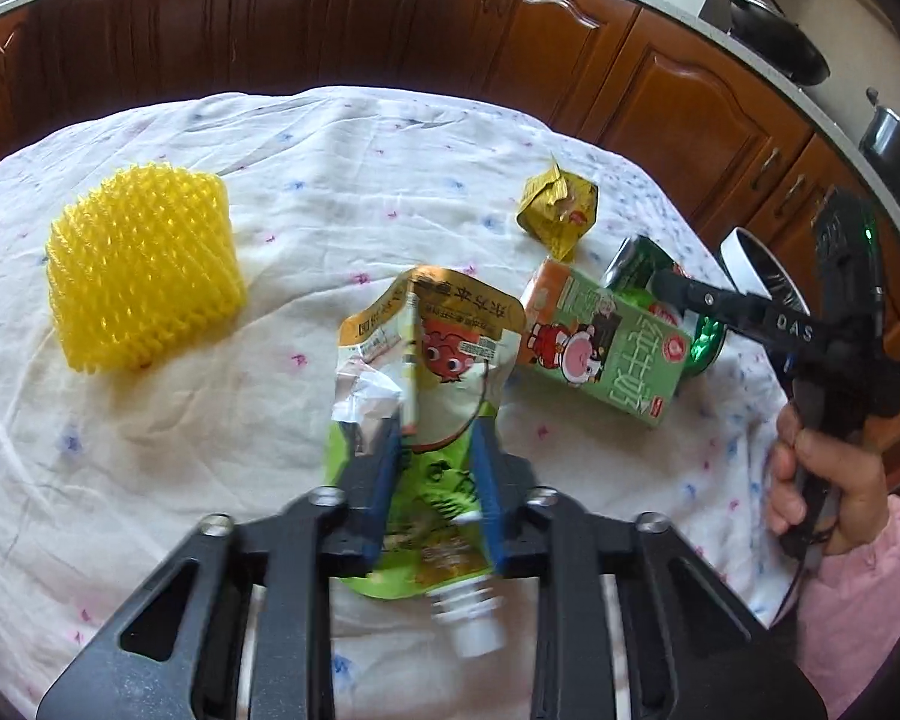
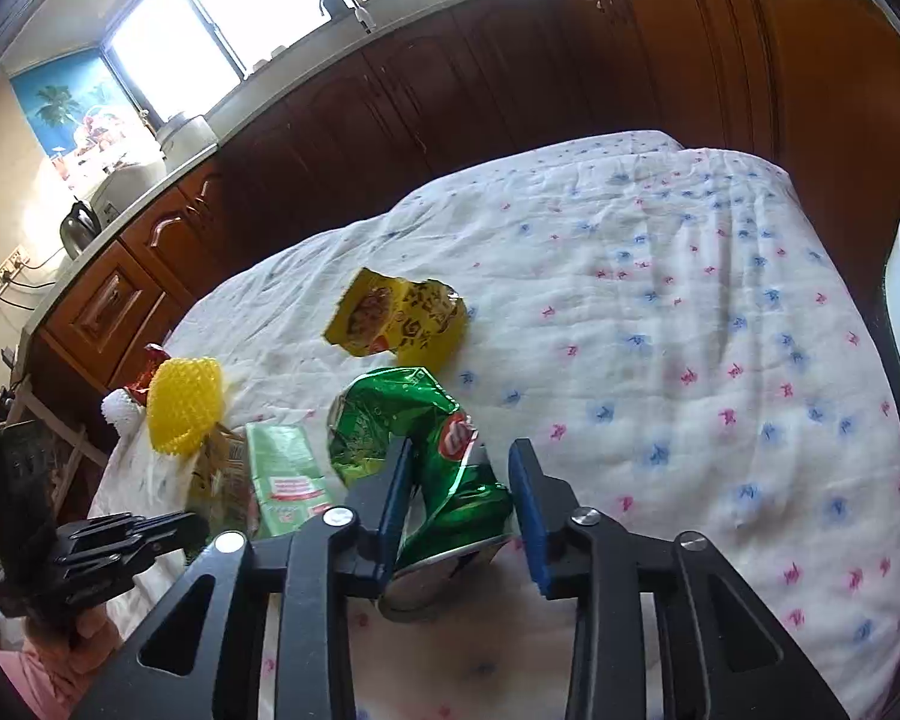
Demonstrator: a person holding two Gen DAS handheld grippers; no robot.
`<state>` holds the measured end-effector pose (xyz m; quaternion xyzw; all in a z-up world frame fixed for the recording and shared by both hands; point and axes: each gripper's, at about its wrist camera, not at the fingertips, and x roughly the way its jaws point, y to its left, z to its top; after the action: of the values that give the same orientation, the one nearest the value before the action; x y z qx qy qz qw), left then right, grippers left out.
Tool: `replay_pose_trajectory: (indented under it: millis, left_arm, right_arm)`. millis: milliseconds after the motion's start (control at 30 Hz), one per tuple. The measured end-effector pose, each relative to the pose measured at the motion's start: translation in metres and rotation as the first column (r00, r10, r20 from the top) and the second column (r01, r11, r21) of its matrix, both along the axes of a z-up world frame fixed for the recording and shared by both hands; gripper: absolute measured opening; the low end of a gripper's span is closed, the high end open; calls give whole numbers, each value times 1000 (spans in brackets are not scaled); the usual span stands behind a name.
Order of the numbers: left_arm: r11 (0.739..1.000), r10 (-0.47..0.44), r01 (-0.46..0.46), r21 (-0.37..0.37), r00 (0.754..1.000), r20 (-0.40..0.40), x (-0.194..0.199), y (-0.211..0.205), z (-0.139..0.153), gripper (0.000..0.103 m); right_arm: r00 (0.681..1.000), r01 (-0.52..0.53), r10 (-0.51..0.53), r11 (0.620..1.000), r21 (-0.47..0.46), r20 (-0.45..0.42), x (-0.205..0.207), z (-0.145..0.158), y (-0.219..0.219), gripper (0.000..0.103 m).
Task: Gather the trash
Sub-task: 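Grasp the snack pouch with the left tool while the right tool grasps the green can, then carry the pouch and can over the bin and open both tools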
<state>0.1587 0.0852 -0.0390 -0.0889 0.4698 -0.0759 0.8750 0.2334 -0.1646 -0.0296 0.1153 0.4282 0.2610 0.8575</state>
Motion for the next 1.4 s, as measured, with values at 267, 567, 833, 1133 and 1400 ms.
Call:
replay_pose_trajectory:
  millis: [267,567,833,1133,1400]
  left_arm:
    - [999,-34,34,-23,999,12,-3,-4,6,3]
    - [997,-67,71,-34,992,107,-13,-21,42,3]
    - [983,-170,177,-41,976,134,-9,-69,58,3]
    - [961,-268,274,-26,955,127,4,-132,56,3]
    - [937,-346,349,-3,931,118,14,-182,54,3]
  right_arm:
    - [994,69,-68,998,-1,91,-46,21,-16,31]
    - [964,207,-200,978,-20,175,-84,38,-55,31]
    - [932,310,-305,951,3,197,-102,47,-103,31]
    - [886,413,-407,911,20,221,-114,55,-150,31]
    - [849,486,-479,873,24,226,-117,54,-184,31]
